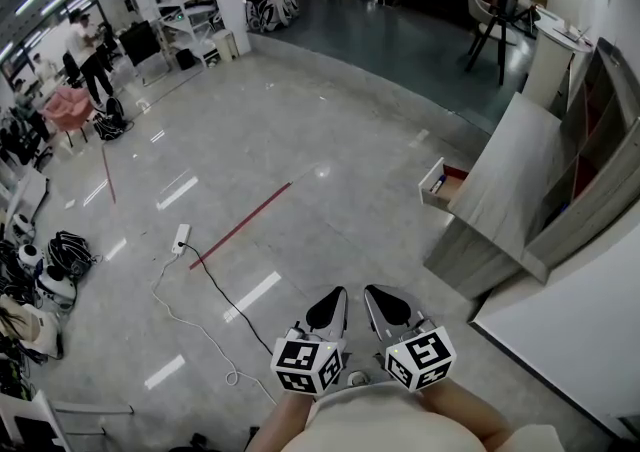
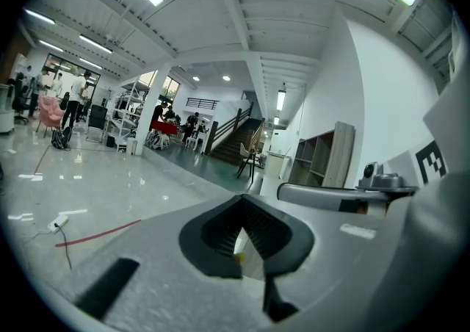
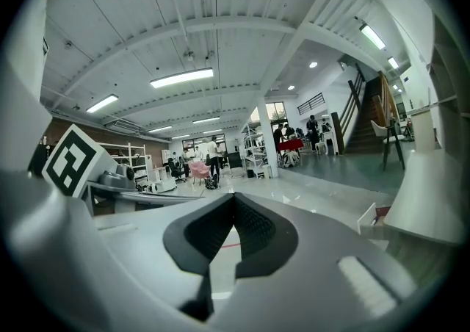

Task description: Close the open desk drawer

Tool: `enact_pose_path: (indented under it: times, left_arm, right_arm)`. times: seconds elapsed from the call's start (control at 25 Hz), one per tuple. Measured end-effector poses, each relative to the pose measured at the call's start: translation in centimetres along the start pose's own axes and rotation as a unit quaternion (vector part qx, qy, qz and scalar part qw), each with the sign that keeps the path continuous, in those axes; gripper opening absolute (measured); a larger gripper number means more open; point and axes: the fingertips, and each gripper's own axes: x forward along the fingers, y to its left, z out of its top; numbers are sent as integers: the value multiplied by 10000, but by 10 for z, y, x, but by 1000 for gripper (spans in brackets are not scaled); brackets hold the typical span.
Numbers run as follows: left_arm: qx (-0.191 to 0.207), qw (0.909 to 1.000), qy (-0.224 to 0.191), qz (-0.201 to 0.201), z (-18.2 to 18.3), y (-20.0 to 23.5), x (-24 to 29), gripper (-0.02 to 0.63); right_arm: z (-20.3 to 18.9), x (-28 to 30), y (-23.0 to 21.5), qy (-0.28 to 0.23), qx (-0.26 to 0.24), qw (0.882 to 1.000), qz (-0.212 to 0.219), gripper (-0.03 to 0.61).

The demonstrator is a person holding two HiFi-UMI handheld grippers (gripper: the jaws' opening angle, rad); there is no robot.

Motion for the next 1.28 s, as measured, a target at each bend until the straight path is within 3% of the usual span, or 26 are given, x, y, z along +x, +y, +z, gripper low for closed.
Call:
enact_pose_path:
  times: [0.52, 1.28]
  left_arm:
    - [-41, 10000, -28, 73, 6, 33, 41, 6]
    - [-133, 9990, -158, 390, 81, 84, 172, 6]
  right_arm:
    - [4, 50, -27, -25, -119, 9999, 67, 3]
    - [69, 154, -140, 14, -297, 9992, 254, 3]
